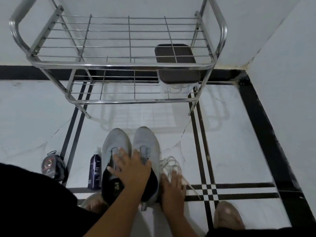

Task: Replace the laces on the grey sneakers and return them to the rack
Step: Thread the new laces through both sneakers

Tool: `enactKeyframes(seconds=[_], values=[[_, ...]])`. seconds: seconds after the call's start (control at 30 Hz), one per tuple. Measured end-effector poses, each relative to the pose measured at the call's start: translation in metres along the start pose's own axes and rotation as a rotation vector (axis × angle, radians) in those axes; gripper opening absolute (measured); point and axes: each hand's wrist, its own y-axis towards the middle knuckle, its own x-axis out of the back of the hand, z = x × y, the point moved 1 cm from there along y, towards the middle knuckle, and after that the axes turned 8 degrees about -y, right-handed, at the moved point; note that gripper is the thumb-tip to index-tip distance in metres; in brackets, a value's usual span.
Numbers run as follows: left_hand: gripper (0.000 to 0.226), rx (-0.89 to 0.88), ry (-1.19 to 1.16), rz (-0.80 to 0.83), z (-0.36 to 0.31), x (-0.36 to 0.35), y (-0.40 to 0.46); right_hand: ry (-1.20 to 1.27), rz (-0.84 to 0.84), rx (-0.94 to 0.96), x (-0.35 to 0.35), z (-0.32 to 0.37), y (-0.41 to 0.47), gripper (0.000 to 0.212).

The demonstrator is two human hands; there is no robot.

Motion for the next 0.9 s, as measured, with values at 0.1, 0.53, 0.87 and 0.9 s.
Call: enactKeyframes(seconds=[0.1, 0.53, 0.87, 0.9], values=[[0.060, 0.064, -0.090, 0.014, 0.024, -0.013, -0.010, -0.096, -0.004, -0.006, -0.019, -0.042, -0.014, 0.083], [0.039, -0.091, 0.187, -0.083, 0.043, -0.015, -0.019, 0.456, -0.237, -0.807, 0.058, -0.168, 0.030, 0.050], [0.056, -0.163, 0.147, -0.062, 0.062, -0.018, -0.018, 0.251, -0.058, -0.952, 0.043, -0.153, 0.027, 0.025], [0.054, -0.156, 0.133, -0.062, 0.061, -0.019, -0.019, 0.326, -0.132, -0.980, 0.050, -0.144, 0.024, 0.023]])
